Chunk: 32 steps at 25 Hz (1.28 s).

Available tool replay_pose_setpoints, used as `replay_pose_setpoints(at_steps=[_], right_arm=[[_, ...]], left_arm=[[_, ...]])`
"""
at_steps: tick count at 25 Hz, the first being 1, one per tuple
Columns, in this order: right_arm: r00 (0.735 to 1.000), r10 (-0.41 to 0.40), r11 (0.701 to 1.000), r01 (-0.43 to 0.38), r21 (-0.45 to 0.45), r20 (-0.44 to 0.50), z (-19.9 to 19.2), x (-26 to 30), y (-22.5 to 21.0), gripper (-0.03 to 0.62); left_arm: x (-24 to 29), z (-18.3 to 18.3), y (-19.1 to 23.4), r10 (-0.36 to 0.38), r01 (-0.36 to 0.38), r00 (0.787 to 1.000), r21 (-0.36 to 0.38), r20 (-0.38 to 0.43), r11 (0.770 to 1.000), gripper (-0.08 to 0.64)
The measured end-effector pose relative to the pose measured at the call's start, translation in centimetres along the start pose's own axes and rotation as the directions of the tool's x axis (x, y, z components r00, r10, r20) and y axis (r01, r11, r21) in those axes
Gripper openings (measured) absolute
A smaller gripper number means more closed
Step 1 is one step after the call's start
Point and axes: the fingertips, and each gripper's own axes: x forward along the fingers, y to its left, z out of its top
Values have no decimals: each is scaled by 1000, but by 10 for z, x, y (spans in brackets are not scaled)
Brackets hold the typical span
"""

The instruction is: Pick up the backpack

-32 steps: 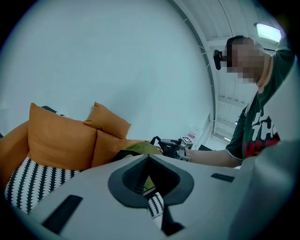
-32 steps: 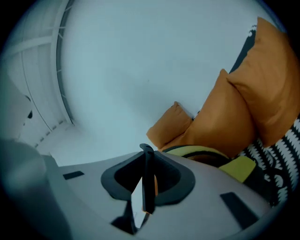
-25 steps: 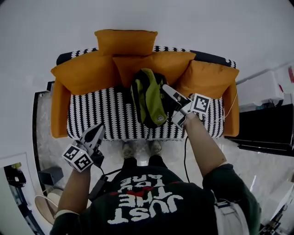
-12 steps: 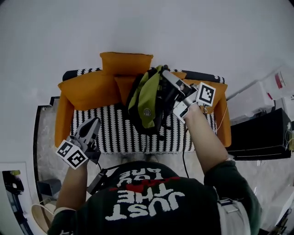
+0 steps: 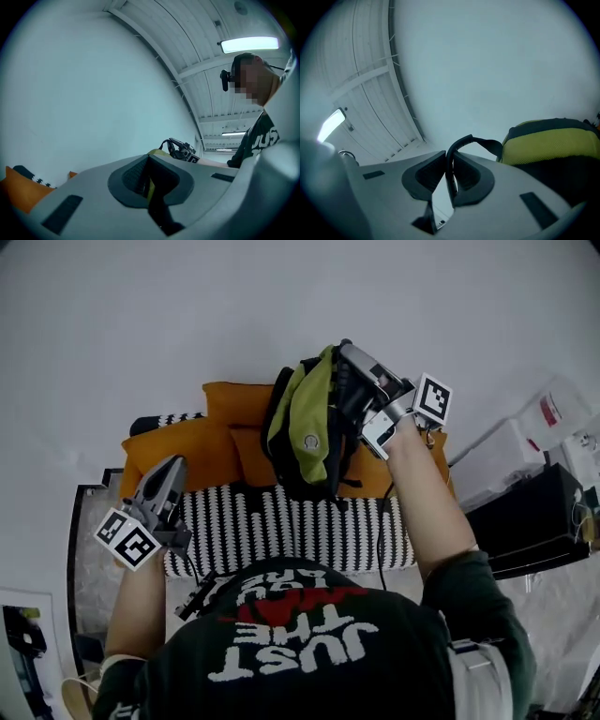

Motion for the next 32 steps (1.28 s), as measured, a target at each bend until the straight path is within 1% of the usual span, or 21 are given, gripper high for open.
replay_pose_setpoints(at_steps=[2,4,9,13,18,32], right_arm=[[1000,22,1000,-21,-9,22,15,15,25,67],[999,24,999,-24,-30,26,26,22,35,68],[1000,28,996,-29,-85,-8,30,23,28,71],[999,54,993,-54,-103,-4,28,26,40,72],[997,75,992,-75,-103,-4,27,28,47,72],[997,80,989,-80,-122,-7,27,26,47,72]], left_arm=[[-1,26,-4,-4,4,1000,12,11,1000,8],[2,36,-4,-6,6,1000,25,20,1000,8],[12,15,10,-12,10,998,24,54,1000,8],[10,15,9,-18,16,997,28,76,999,8],[9,13,7,-22,20,996,26,91,999,8],[12,16,9,-18,15,997,48,72,999,8]])
